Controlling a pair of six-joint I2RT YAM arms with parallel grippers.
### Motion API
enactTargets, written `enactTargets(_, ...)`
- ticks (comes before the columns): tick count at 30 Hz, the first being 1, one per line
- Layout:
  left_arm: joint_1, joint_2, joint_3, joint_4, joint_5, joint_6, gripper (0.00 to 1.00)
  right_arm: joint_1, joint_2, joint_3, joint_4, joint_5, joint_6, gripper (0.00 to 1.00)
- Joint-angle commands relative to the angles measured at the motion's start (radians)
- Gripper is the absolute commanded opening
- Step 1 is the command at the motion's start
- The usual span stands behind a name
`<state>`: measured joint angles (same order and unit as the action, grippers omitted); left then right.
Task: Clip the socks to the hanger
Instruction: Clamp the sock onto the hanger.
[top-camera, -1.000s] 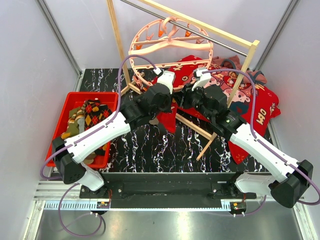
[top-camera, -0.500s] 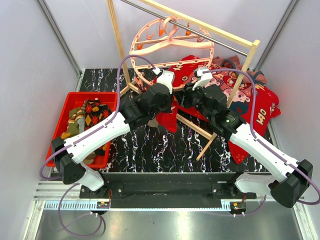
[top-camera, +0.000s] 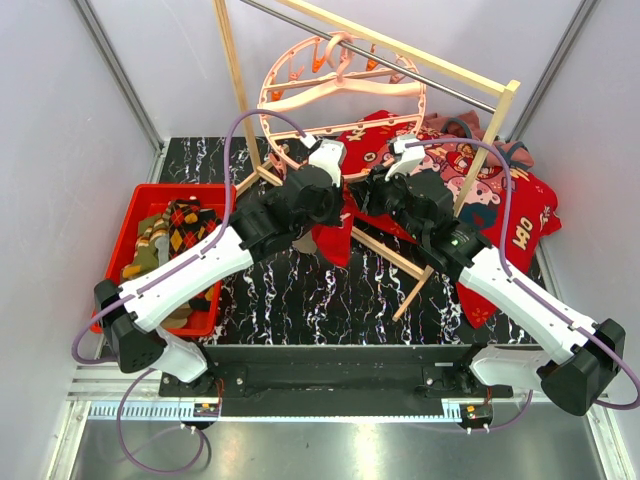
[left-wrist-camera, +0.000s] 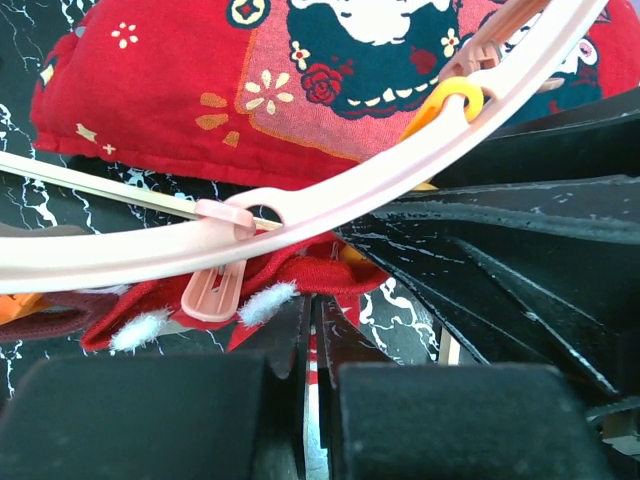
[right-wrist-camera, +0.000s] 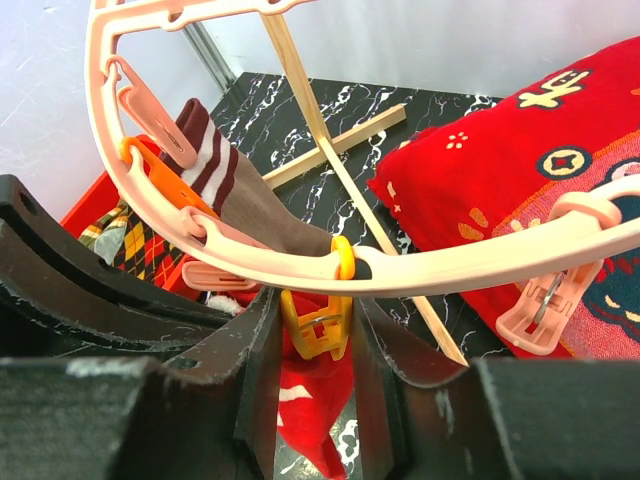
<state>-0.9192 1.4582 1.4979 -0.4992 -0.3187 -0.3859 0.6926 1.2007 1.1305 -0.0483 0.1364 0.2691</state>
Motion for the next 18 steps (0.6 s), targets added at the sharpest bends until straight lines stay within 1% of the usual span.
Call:
enactTargets(1,-0.003,-0.048,0.013,0.076,0.023,-0.007,0.00,-0.005,-0.009,-0.006,0.022,-0.026,0.013,0.00)
enactTargets(6,-0.003,-0.076,-0.005,0.109,0.026,-0.007,0.00,-0.005,-0.006,-0.011,0.028,-0.034,0.019,0.02)
enactTargets(9,-0.003,-0.099,-0.030,0.139,0.024,-0.005,0.00,-0.007,-0.007,-0.012,0.028,-0.038,0.024,0.08)
enactTargets(13,-0.003,-0.108,-0.054,0.156,0.021,-0.002,0.00,-0.005,-0.018,-0.012,0.028,-0.052,0.032,0.25)
enactTargets(14,-0.003,-0.108,-0.065,0.156,0.021,-0.002,0.00,-0.005,-0.021,-0.012,0.028,-0.055,0.033,0.37)
enactTargets(16,-0.003,-0.110,-0.077,0.160,0.020,-0.001,0.00,-0.007,-0.036,-0.014,0.028,-0.067,0.036,0.50)
enactTargets(17,-0.003,-0.110,-0.091,0.162,0.015,-0.001,0.00,-0.005,-0.042,-0.014,0.027,-0.067,0.036,0.62)
enactTargets(18,-0.003,-0.110,-0.097,0.162,0.010,-0.002,0.00,-0.007,-0.058,-0.015,0.024,-0.070,0.035,0.66)
